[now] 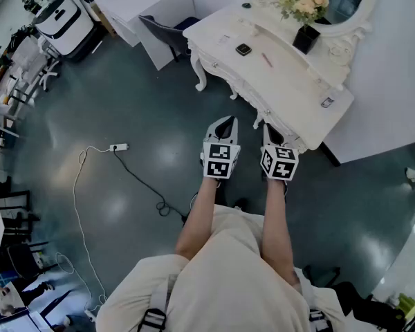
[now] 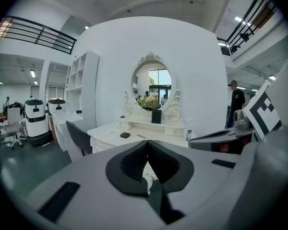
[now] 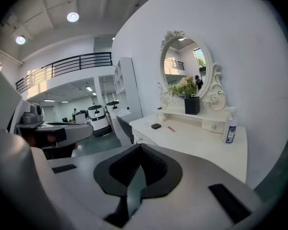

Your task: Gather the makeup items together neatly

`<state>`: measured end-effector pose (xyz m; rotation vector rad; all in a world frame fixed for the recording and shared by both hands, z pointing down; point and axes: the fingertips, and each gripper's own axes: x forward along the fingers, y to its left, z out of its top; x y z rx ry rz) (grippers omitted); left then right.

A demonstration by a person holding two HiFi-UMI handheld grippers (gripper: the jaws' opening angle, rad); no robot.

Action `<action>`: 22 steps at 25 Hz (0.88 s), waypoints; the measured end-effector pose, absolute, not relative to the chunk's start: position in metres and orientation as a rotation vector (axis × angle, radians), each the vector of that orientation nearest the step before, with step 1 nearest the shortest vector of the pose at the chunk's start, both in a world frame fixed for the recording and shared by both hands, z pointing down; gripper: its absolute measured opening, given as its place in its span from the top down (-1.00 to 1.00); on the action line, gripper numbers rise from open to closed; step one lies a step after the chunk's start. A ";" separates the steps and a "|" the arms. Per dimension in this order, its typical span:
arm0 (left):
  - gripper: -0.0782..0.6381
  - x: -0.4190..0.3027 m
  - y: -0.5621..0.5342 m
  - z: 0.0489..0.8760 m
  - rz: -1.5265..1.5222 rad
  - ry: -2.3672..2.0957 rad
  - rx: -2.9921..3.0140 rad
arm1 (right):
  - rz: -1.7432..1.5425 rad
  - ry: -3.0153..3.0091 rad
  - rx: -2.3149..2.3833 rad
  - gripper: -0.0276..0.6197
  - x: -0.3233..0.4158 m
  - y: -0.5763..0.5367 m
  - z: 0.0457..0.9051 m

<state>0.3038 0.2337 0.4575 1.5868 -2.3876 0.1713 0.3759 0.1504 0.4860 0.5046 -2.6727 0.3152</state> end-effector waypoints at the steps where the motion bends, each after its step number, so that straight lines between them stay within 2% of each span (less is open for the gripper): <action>1: 0.74 0.296 0.238 0.457 0.166 -2.402 1.565 | 0.322 -2.676 0.492 0.78 0.371 0.153 0.485; 11: 0.74 0.253 0.223 0.451 0.086 -2.439 1.512 | 0.303 -2.690 0.441 0.78 0.333 0.138 0.481; 22: 0.74 0.177 0.192 0.444 0.060 -2.442 1.502 | 0.321 -2.747 0.392 0.78 0.257 0.114 0.469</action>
